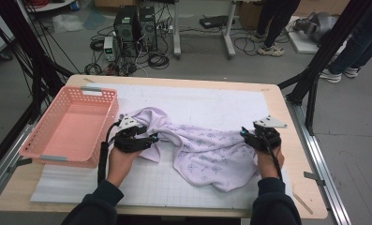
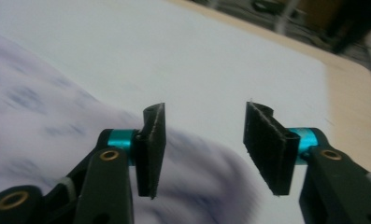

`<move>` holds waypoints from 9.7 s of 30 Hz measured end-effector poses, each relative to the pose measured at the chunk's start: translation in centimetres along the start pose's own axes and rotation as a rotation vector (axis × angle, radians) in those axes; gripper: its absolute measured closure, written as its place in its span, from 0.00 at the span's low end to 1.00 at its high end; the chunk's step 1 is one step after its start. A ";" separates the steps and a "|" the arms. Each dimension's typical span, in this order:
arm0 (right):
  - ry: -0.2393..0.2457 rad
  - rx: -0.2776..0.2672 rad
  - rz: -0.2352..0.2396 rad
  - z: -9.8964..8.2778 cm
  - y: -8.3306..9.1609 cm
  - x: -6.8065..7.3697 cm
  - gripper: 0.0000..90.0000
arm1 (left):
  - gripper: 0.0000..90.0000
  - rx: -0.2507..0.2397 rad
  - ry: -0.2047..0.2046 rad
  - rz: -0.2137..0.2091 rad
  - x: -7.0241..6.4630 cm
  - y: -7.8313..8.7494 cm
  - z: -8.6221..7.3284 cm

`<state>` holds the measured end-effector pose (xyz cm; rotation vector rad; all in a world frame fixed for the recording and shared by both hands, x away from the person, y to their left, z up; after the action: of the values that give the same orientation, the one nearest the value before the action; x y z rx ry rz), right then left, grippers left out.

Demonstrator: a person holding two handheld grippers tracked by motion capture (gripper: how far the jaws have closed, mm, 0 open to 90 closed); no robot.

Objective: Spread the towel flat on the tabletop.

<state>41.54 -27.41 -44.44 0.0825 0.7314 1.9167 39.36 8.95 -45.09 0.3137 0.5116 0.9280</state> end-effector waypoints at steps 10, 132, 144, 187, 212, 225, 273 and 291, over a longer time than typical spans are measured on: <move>0.094 0.137 0.347 0.6 -6.8 7.9 0.64 | 0.48 0.003 0.004 0.018 0.7 0.3 0.1; 0.132 0.063 0.267 9.1 -7.2 9.1 0.54 | 0.87 0.141 -0.022 -0.136 0.1 2.1 -4.9; 0.168 0.214 0.558 6.8 -12.6 16.0 0.53 | 0.87 0.129 -0.004 -0.119 1.2 2.6 -5.0; -0.023 -0.010 0.155 3.5 -2.2 1.5 0.51 | 0.39 0.067 0.040 -0.150 -1.9 -0.2 -4.6; -0.109 -0.086 0.192 -1.8 3.0 1.5 0.47 | 0.86 0.201 -0.146 -0.154 -8.7 -8.2 -3.1; -0.104 -0.056 0.135 -2.3 2.8 0.9 0.48 | 0.90 -0.042 0.082 0.195 5.5 -2.8 2.2; -0.070 0.149 -0.107 -1.1 -4.1 -0.4 0.93 | 0.44 0.036 0.003 -0.098 -0.4 -0.7 -2.2; -0.090 -0.011 -0.011 -2.4 2.0 -0.1 0.70 | 0.67 0.204 -0.160 -0.306 -7.3 -3.0 -5.6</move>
<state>39.03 -29.12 -45.34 0.1568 0.6594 1.8939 34.73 1.43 -49.13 0.4757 0.4905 0.5496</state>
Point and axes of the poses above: each handheld gripper's, and its own axes: y roughly backward along the jaws, z roughly out of its top, x roughly to its left, the point moved 8 cm from there along -y, roughly forward along the jaws, and after that the axes turned 9 degrees about y, right-handed, at the moved point
